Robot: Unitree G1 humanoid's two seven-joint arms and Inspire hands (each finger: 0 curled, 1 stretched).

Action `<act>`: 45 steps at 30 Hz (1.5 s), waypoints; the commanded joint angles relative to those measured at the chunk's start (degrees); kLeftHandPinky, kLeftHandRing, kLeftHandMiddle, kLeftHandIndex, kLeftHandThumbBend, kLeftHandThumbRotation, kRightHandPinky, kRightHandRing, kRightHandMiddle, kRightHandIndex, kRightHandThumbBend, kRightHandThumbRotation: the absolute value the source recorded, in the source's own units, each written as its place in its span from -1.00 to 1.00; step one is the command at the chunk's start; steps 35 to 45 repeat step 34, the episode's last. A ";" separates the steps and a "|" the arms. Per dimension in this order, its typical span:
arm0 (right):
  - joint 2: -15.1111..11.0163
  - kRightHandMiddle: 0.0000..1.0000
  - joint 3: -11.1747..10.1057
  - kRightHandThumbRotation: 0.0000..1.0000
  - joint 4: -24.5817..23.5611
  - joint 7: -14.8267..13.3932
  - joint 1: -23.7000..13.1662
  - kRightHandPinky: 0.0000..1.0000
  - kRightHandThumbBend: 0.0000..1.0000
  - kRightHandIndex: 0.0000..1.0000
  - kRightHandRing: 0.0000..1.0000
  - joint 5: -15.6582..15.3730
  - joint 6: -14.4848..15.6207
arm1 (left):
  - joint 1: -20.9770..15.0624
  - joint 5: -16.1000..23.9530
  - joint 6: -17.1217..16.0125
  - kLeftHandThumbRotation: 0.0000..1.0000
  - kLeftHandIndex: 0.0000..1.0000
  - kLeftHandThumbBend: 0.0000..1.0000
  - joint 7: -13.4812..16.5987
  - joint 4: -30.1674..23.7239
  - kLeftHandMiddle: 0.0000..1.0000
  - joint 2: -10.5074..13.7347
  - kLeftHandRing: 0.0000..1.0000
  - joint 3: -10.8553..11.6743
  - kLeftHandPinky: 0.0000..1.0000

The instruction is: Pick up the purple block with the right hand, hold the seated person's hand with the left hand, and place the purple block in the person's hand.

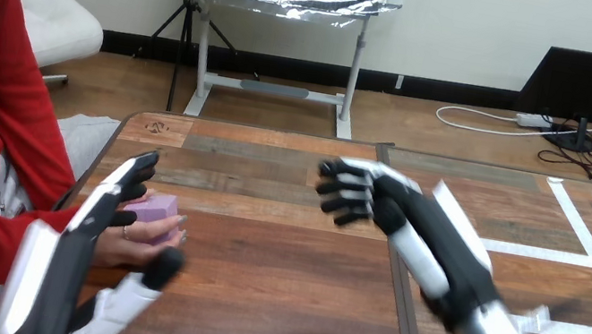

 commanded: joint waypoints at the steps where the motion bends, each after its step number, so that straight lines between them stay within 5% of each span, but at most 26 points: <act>1: 2.76 0.58 -1.54 1.00 -4.83 2.13 2.94 0.39 0.87 0.61 0.52 5.73 -1.70 | 0.47 -5.73 -4.77 1.00 0.70 0.36 -2.00 0.61 0.70 -1.94 0.69 -0.84 0.62; 10: 6.25 0.68 -1.43 1.00 -4.84 4.68 8.45 0.48 0.74 0.69 0.62 10.44 -4.24 | 3.36 -14.17 -10.13 1.00 0.65 0.20 -7.25 1.00 0.62 -4.37 0.61 -2.53 0.53; 18: 8.42 0.72 -1.30 1.00 -5.04 5.09 11.87 0.56 0.66 0.72 0.66 10.54 -5.62 | 5.46 -19.40 -10.68 1.00 0.64 0.24 -11.52 -1.20 0.60 -5.88 0.59 -3.61 0.51; 26: 9.97 0.72 -1.66 1.00 -4.90 4.17 13.70 0.59 0.60 0.73 0.68 9.12 -6.85 | 6.53 -21.23 -10.17 1.00 0.63 0.28 -13.88 -3.46 0.61 -6.71 0.63 -3.80 0.54; 45: 11.15 0.70 -1.69 1.00 -4.90 3.12 14.89 0.58 0.56 0.70 0.65 8.11 -7.21 | 7.06 -21.46 -8.47 0.99 0.62 0.27 -14.26 -5.54 0.61 -7.43 0.62 -3.92 0.54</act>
